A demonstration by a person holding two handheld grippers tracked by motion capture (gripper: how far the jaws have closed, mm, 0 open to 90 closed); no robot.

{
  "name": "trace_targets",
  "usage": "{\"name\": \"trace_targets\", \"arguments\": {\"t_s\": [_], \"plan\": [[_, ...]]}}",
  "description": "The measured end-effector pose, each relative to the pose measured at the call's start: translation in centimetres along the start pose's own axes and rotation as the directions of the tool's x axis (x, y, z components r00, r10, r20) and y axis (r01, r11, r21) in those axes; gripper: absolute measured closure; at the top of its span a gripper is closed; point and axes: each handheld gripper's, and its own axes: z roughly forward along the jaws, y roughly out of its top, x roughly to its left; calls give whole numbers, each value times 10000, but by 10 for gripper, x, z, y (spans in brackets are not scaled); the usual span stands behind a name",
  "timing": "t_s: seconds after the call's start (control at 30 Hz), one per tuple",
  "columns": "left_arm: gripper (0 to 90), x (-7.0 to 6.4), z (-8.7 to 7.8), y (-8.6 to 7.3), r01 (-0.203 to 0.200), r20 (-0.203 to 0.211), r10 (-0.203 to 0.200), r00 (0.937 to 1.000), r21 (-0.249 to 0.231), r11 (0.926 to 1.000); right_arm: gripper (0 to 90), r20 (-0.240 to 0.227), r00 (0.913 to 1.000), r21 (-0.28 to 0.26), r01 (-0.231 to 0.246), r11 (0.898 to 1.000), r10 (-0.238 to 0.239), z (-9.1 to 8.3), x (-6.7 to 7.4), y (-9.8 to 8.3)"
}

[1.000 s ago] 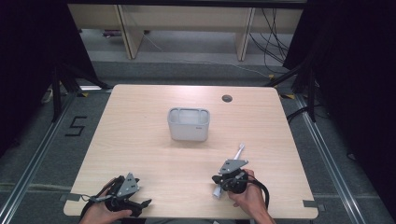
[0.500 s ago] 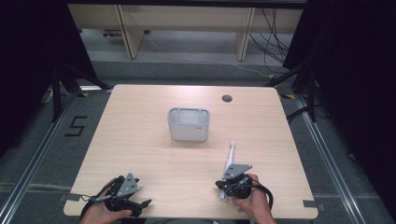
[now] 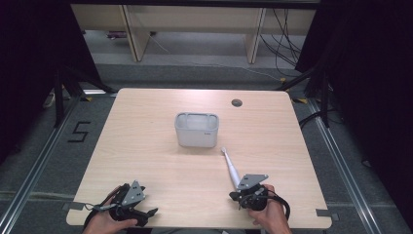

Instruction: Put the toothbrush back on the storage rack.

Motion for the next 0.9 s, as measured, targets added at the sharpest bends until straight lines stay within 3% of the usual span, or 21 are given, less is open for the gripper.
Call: {"name": "trace_targets", "arguments": {"t_s": [0.07, 0.13, 0.17, 0.2, 0.3, 0.37, 0.4, 0.6, 0.67, 0.7, 0.87, 0.9], "plan": [[163, 1, 0, 0, -201, -49, 202, 9998, 91, 9998, 900, -27, 10000, 142, 80, 9999, -79, -3, -2, -2], [163, 1, 0, 0, -209, -34, 209, 9998, 92, 9997, 900, 30, 10000, 106, 34, 9999, -34, -4, -3, -3], [163, 0, 0, 0, 15, 4, -15, 10000, 18, 10000, 900, 60, 10000, 1, -19, 10000, 19, -4, -3, -5], [163, 1, 0, 0, -138, -21, 139, 9999, 127, 9998, 900, 57, 10000, 52, -42, 10000, 41, -5, -3, -6], [163, 1, 0, 0, -99, 0, 99, 10000, 119, 9999, 900, 61, 9999, 194, -143, 9997, 142, -8, -5, -8], [163, 1, 0, 0, -230, -14, 230, 9997, 115, 9997, 900, 118, 9999, 25, -90, 10000, 89, -8, -7, -10], [163, 1, 1, 0, -75, 21, 75, 10000, 98, 9999, 900, 83, 9999, 147, -126, 9998, 125, -10, -7, -10], [163, 1, 0, 0, -117, -8, 117, 9999, 44, 9999, 900, 293, 9994, 181, -194, 9996, 189, -12, -10, -15], [163, 1, 0, 0, -121, -17, 121, 9999, 65, 9999, 900, 176, 9990, 248, -419, 9988, 415, -14, -9, -16], [163, 1, 0, 0, -124, 17, 124, 9999, 151, 9998, 900, 158, 9996, 257, -253, 9994, 249, -14, -11, -16], [163, 0, 1, 0, -13, 49, 13, 10000, 91, 10000, 900, 139, 9994, 345, -335, 9988, 330, -17, -14, -19], [164, 1, 0, 0, -211, -86, 213, 9997, 197, 9996, 900, 125, 9989, 297, -465, 9985, 461, -17, -13, -20]]}}
